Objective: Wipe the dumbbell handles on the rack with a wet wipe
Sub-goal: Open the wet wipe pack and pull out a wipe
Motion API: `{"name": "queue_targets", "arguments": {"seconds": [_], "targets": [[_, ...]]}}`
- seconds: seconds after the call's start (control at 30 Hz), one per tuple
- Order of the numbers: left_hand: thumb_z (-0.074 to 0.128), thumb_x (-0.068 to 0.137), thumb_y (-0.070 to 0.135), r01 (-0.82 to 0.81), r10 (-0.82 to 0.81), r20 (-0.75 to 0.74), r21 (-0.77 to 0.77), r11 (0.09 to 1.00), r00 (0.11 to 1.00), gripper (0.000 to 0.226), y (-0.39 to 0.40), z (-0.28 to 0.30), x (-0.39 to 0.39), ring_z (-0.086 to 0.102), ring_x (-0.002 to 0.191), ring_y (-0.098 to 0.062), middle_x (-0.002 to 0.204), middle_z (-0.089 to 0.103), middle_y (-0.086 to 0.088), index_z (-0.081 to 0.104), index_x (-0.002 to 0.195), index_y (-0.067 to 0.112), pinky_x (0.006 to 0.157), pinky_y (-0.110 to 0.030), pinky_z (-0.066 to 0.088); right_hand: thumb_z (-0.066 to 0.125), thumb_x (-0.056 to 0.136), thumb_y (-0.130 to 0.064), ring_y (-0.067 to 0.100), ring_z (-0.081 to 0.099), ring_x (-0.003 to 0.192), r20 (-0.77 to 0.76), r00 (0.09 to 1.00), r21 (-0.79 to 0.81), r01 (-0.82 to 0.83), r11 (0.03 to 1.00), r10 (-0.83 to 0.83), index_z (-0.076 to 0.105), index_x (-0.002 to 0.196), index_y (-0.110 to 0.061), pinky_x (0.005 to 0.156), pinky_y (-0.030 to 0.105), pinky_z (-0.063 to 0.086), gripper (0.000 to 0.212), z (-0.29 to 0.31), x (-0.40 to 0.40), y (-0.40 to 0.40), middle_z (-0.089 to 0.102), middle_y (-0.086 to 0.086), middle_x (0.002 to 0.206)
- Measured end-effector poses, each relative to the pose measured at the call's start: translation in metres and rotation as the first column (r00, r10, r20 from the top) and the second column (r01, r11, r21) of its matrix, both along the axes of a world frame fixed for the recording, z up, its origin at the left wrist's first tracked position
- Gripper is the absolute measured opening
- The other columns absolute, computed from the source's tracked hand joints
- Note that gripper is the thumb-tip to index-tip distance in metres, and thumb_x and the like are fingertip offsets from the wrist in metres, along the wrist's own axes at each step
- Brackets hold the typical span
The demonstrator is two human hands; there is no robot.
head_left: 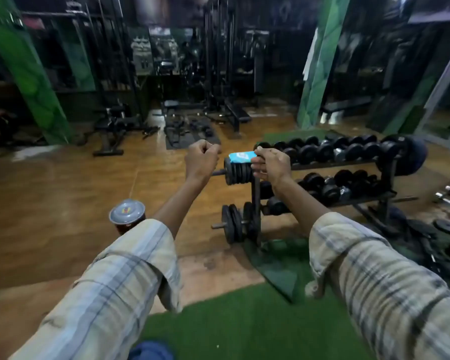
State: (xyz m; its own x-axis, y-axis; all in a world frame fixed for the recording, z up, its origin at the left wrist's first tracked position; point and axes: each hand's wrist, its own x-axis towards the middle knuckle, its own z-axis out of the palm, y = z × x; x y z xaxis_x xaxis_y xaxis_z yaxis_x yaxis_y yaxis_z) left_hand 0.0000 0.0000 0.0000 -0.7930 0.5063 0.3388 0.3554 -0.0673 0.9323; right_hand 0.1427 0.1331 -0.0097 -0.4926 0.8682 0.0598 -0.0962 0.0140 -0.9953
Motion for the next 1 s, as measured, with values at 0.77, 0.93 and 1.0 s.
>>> {"name": "queue_targets", "arguments": {"seconds": [0.77, 0.93, 1.0], "targets": [[0.067, 0.062, 0.041, -0.014, 0.072, 0.19, -0.287, 0.958, 0.979, 0.019, 0.278, -0.153, -0.17, 0.063, 0.064, -0.024, 0.066, 0.067, -0.011, 0.058, 0.054, 0.027, 0.067, -0.051, 0.056, 0.068, 0.094, -0.031, 0.023, 0.074, 0.089, 0.188, 0.982, -0.239, 0.034, 0.97, 0.012, 0.071, 0.106, -0.016, 0.074, 0.037, 0.06, 0.019, -0.149, -0.2, 0.268, 0.076, 0.003, 0.087], [0.066, 0.068, 0.039, 0.018, 0.05, 0.232, -0.282, 0.959, 0.971, 0.023, 0.344, -0.172, -0.245, 0.068, 0.071, -0.034, 0.066, 0.068, -0.01, 0.06, 0.063, 0.017, 0.07, -0.056, 0.058, 0.067, 0.096, -0.027, 0.019, 0.07, 0.081, 0.208, 0.978, -0.325, 0.081, 0.942, -0.012, 0.069, 0.111, -0.008, 0.066, 0.032, 0.057, 0.024, -0.165, -0.269, 0.311, 0.073, 0.007, 0.087], [0.066, 0.071, 0.035, 0.037, 0.031, 0.229, -0.29, 0.956, 0.973, 0.022, 0.367, -0.174, -0.27, 0.068, 0.071, -0.035, 0.07, 0.068, -0.015, 0.059, 0.066, 0.015, 0.068, -0.055, 0.058, 0.067, 0.096, -0.027, 0.02, 0.07, 0.08, 0.217, 0.976, -0.352, 0.103, 0.93, -0.026, 0.069, 0.11, -0.008, 0.065, 0.033, 0.056, 0.024, -0.171, -0.296, 0.329, 0.074, 0.007, 0.088]]}}
